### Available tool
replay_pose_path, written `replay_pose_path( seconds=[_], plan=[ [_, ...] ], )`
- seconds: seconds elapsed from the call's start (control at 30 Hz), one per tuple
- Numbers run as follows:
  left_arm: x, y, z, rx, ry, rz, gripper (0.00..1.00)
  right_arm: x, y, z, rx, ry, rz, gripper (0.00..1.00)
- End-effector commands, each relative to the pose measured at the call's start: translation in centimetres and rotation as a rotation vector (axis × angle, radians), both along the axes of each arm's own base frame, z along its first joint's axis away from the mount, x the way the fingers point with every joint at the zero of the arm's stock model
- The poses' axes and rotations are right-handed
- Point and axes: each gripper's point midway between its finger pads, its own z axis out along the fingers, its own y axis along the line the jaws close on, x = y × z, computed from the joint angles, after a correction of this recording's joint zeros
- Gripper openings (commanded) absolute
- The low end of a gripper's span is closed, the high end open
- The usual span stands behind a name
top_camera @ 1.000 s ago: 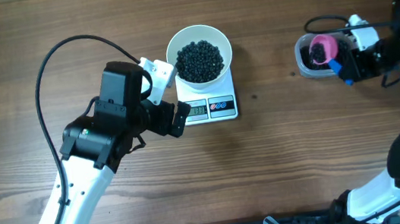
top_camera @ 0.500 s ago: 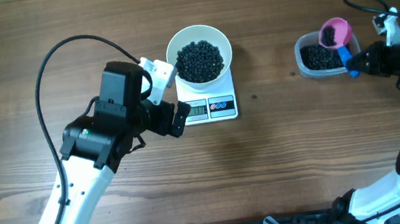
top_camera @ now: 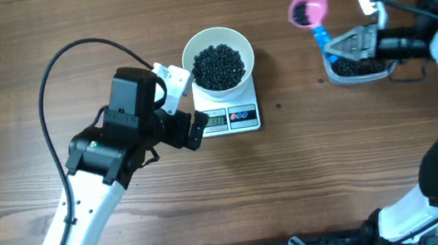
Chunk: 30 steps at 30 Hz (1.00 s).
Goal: Scoop item into bowl and weigh 150g on scale
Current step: 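Carry the filled scoop left over the white bowl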
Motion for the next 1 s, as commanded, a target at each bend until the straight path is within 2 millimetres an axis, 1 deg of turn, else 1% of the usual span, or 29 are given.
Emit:
replay_pose_path(
  seconds=[0.0,0.07,0.1,0.17,0.3,0.4,0.53,0.63,0.73,0.8,0.87,0.97],
  plan=[
    [0.1,-0.5,0.7,-0.021,-0.008,-0.01,1.0,0.4,4.3,0.6,0.041,-0.049,0.114,0.04],
    [0.1,-0.5,0.7,-0.021,-0.008,-0.01,1.0,0.3,6.4,0.3,0.006,-0.085,0.173,0.04],
    [0.1,-0.5,0.7,-0.021,-0.008,-0.01,1.0,0.3,7.4,-0.3,-0.037,-0.099,0.199,0.04],
    [0.1,-0.5,0.7,-0.021,-0.008,-0.01,1.0,0.4,8.4,-1.5,-0.124,-0.112,0.225,0.04],
    [0.1,-0.5,0.7,-0.021,-0.008,-0.01,1.0,0.4,10.3,-4.6,-0.388,-0.141,0.281,0.04],
    [0.1,-0.5,0.7,-0.021,-0.008,-0.01,1.0,1.0,11.3,-6.0,-0.564,-0.196,0.298,0.04],
    [0.1,-0.5,0.7,-0.021,-0.008,-0.01,1.0,1.8,12.5,-6.5,-0.683,-0.271,0.303,0.04],
    [0.1,-0.5,0.7,-0.021,-0.008,-0.01,1.0,2.0,12.9,-6.9,-0.783,-0.31,0.312,0.04],
    [0.1,-0.5,0.7,-0.021,-0.008,-0.01,1.0,2.1,12.9,-7.3,-0.913,-0.36,0.339,0.04],
    [0.1,-0.5,0.7,-0.021,-0.008,-0.01,1.0,2.8,12.4,-7.2,-1.024,-0.39,0.311,0.04],
    [0.1,-0.5,0.7,-0.021,-0.008,-0.01,1.0,2.8,12.7,-7.1,-1.059,-0.421,0.328,0.04],
    [0.1,-0.5,0.7,-0.021,-0.008,-0.01,1.0,2.2,13.8,-6.9,-1.072,-0.474,0.396,0.04]
  ],
)
